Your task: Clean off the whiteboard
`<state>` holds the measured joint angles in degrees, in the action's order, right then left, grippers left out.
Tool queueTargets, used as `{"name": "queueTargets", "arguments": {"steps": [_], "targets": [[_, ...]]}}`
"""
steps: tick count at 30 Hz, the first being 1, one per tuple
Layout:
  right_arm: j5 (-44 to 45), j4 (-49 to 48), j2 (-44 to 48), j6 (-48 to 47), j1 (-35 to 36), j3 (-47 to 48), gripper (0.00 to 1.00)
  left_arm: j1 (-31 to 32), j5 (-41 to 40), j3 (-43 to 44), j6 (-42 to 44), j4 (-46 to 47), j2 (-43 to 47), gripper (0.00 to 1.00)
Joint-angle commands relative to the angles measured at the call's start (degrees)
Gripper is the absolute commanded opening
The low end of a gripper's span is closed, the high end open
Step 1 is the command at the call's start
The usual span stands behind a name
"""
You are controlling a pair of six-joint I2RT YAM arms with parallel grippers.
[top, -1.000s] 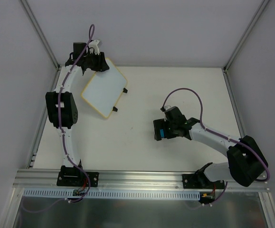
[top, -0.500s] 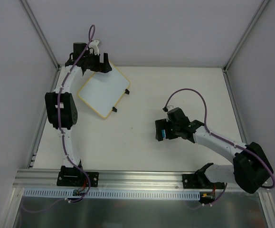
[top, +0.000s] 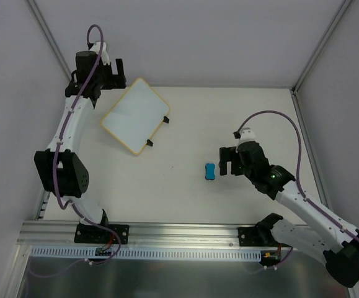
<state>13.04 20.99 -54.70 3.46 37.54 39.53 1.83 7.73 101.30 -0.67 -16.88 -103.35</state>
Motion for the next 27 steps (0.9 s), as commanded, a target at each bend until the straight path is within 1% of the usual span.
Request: {"name": "queueTargets", "arguments": {"steps": [1, 2, 3, 5, 6, 7, 8, 9, 11, 12, 14, 15, 16, 18, 22, 27], "targets": [[10.8, 4.2, 6.8, -5.0, -0.4, 5.3, 0.99, 0.2, -11.8, -7.5, -5.1, 0.5, 14.2, 0.99], [12.4, 4.9, 8.2, -5.8, -0.5, 6.1, 0.99, 0.2, -13.1, -9.8, -5.8, 0.5, 17.3, 0.99], [15.1, 5.8, 10.9, -6.5, -0.5, 7.0, 0.99, 0.1, -14.1, -14.7, -6.2, 0.5, 23.4, 0.99], [17.4, 7.8, 13.5, -9.1, -0.5, 9.3, 0.99, 0.1, -14.3, -19.9, -6.3, 0.3, 29.8, 0.99], [19.0, 8.5, 14.9, -9.8, -0.5, 10.1, 0.99, 0.2, -14.5, -22.5, -6.5, 0.3, 36.6, 0.99], [19.6, 9.7, 17.4, -11.4, -0.5, 10.9, 0.99, 0.1, -14.1, -27.5, -6.5, 0.1, 39.9, 0.99], [19.8, 10.2, 18.7, -12.2, -0.5, 12.3, 0.99, 0.1, -14.1, -29.7, -6.5, -0.1, 43.5, 0.99], [20.7, 10.6, 20.0, -12.8, -0.5, 13.0, 0.99, 0.1, -14.0, -33.9, -6.4, -0.8, 50.1, 0.99], [21.3, 12.3, 23.4, -14.7, -0.5, 15.1, 0.99, 0.1, -13.5, -37.5, -5.6, -2.2, 56.2, 0.99], [22.1, 12.8, 24.5, -15.1, -0.6, 15.7, 0.99, 0.1, -13.8, -40.1, -5.4, -4.0, 61.9, 0.99], [22.6, 13.9, 28.1, -16.4, -0.5, 16.4, 0.99, 0.2, -13.6, -42.0, -5.3, -6.4, 67.1, 0.99], [23.2, 14.2, 29.3, -17.4, -0.6, 16.6, 0.99, 0.2, -13.5, -43.4, -5.3, -7.5, 71.7, 0.99], [23.3, 14.5, 30.7, -18.0, -0.5, 16.6, 0.99, 0.1, -13.4, -44.1, -5.7, -10.3, 73.8, 0.99], [23.4, 15.0, 34.3, -19.4, -0.6, 16.4, 0.99, 0.2, -12.2, -45.0, -6.4, -12.9, 79.4, 0.99], [23.4, 16.4, 39.4, -20.8, -0.5, 15.1, 0.99, 0.2, -10.5, -45.2, -7.2, -20.3, 85.2, 0.99], [22.6, 17.2, 42.1, -20.7, -0.6, 13.8, 0.99, 0.2, -10.3, -45.3, -7.9, -24.3, 89.4, 0.99]]}}
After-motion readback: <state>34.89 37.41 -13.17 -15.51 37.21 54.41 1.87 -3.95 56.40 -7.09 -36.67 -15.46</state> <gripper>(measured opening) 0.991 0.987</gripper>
